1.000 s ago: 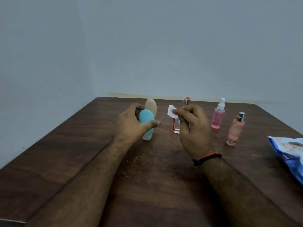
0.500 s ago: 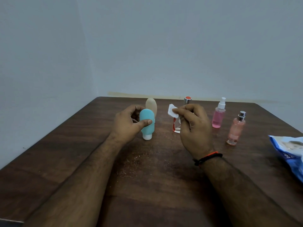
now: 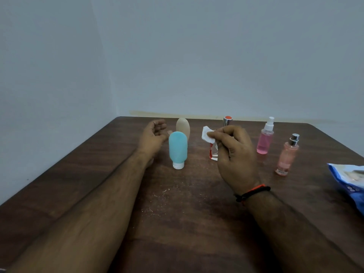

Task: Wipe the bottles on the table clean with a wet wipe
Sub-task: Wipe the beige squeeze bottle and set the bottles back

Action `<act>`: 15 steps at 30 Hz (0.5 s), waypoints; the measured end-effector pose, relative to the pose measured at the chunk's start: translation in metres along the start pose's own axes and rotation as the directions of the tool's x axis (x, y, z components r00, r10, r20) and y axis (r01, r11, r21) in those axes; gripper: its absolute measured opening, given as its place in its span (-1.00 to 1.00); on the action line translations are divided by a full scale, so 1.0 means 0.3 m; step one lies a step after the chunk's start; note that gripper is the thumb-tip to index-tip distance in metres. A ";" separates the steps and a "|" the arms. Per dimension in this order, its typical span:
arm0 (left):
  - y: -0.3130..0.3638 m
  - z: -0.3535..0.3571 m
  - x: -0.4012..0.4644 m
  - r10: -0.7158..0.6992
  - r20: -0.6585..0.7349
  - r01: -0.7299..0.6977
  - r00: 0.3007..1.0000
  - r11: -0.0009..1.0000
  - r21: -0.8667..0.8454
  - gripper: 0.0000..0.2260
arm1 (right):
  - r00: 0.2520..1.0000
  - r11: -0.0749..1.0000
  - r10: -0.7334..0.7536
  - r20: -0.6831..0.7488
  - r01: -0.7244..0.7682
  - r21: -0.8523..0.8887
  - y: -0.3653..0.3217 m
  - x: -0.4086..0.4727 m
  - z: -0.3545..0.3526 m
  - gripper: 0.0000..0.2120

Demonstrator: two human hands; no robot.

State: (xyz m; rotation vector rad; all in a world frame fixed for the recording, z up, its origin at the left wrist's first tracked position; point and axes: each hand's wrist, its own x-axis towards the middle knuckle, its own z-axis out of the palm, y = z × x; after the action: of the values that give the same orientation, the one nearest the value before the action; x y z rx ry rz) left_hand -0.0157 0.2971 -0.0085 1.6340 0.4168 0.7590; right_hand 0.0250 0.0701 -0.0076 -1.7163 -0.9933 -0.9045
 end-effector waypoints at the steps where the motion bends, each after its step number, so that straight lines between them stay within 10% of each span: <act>1: -0.018 0.006 0.013 -0.041 0.052 0.041 0.998 0.999 0.009 -0.53 | 1.000 1.000 0.001 -0.001 -0.001 -0.005 0.001 0.000 -0.002 -0.71; 6: -0.043 0.023 0.057 -0.067 0.235 0.046 0.970 0.994 0.095 -0.34 | 1.000 1.000 -0.010 -0.002 0.010 -0.007 0.002 0.003 0.001 -0.71; 15: -0.072 0.053 0.091 -0.036 0.165 -0.006 0.986 0.969 0.247 -0.49 | 1.000 1.000 -0.020 0.004 0.021 -0.023 0.005 0.005 0.000 -0.75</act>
State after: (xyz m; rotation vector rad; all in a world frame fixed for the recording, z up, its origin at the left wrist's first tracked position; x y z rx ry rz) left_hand 0.0177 0.3077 -0.0236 1.9101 0.4143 0.5681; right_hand 0.0268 0.0702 -0.0069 -1.7305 -1.0080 -0.9298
